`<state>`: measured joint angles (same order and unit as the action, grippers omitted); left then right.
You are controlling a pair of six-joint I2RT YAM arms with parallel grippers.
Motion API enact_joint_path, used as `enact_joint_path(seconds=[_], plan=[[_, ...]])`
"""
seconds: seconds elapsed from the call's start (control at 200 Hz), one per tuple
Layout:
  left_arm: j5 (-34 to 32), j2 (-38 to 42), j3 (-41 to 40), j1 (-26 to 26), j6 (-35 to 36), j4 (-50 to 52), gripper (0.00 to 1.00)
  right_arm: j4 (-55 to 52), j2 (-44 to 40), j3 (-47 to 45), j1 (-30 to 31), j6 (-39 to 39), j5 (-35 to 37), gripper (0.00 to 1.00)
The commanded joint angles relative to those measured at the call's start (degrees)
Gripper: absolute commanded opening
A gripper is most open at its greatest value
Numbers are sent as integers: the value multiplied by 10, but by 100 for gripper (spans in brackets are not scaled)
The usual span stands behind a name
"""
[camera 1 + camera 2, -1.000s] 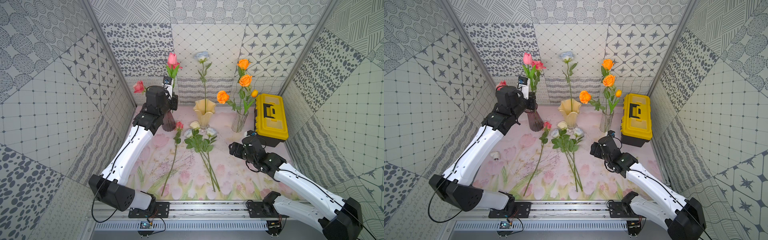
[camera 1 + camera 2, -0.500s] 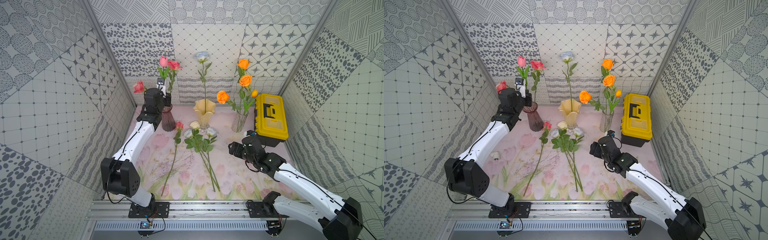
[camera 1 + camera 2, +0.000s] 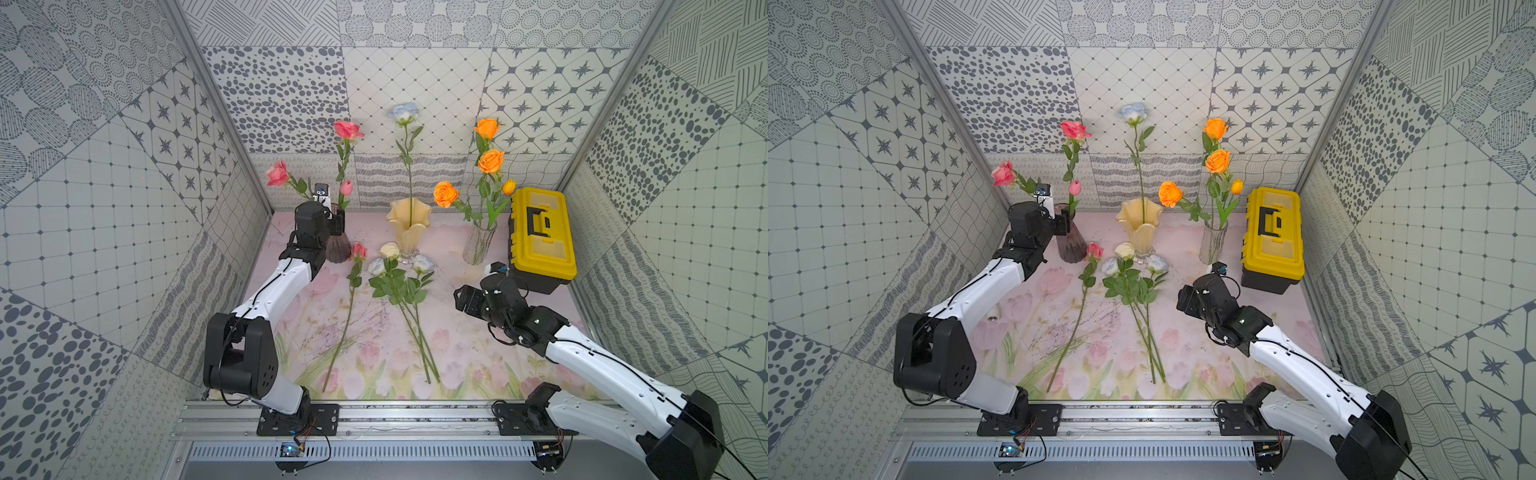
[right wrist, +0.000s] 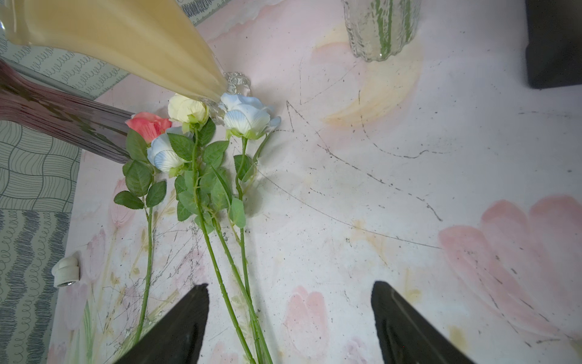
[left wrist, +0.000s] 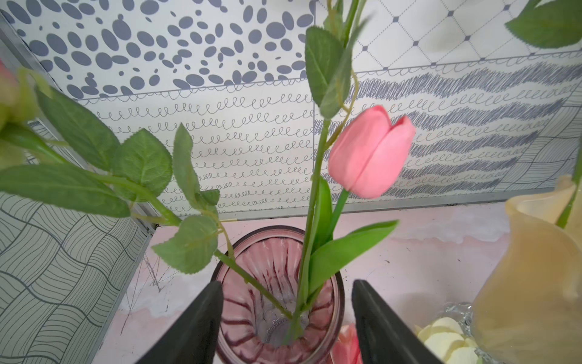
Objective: Arrange the flowers in different vases according to their variety
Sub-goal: Insert the flower into the vase, then pick up the flower at the center of the board.
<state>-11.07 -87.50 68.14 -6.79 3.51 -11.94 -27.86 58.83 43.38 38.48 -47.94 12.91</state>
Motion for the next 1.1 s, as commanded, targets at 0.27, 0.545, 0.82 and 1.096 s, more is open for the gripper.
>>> enact_joint_path(seconds=[0.27,0.545,0.82,1.096], plan=[[24,148,-19,-42,-36,225,78,30,21,3,17,-5,6,86],[11,211,-68,-139,-65,386,77,24,11,-5,17,-6,8,86],[20,178,-110,-175,-114,506,73,18,-4,-15,18,-10,11,86],[19,76,-91,-176,-136,569,66,16,-21,-29,17,-19,14,86]])
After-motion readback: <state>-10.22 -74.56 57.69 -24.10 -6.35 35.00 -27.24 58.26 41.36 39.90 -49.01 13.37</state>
